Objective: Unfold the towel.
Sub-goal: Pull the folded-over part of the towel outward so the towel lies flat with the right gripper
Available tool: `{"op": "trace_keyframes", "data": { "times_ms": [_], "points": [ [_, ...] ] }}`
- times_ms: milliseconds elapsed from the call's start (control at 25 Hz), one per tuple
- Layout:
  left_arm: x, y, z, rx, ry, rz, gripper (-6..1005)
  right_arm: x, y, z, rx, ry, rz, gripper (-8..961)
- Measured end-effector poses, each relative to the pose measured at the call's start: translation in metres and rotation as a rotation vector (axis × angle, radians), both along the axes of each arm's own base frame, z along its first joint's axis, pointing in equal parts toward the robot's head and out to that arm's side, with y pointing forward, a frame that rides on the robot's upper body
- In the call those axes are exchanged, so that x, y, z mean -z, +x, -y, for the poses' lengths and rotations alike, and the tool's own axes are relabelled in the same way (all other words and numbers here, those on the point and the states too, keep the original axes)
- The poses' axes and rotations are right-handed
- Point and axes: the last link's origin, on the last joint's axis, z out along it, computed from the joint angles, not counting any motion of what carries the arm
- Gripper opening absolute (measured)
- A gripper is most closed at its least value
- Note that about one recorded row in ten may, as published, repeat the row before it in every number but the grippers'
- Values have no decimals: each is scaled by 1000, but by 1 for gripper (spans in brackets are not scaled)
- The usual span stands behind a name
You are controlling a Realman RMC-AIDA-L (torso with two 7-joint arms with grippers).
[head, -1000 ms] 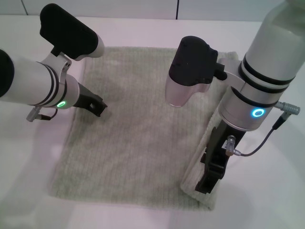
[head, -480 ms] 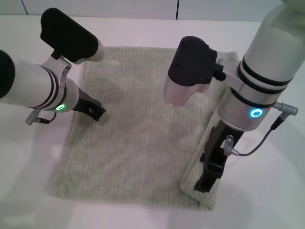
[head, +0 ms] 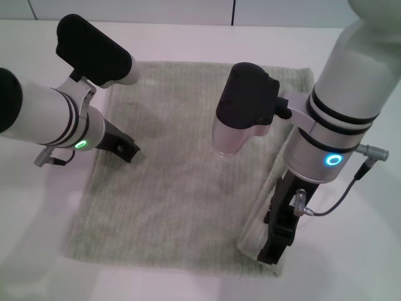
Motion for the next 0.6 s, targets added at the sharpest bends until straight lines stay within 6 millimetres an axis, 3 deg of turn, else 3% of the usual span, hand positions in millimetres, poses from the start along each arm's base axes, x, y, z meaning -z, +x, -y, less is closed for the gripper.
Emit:
{"op": "trace_keyframes", "data": {
  "times_ms": [600],
  "points": [
    [2, 2, 1, 9, -10, -4, -2, 7, -6, 1, -29, -3, -6, 726]
  ]
}}
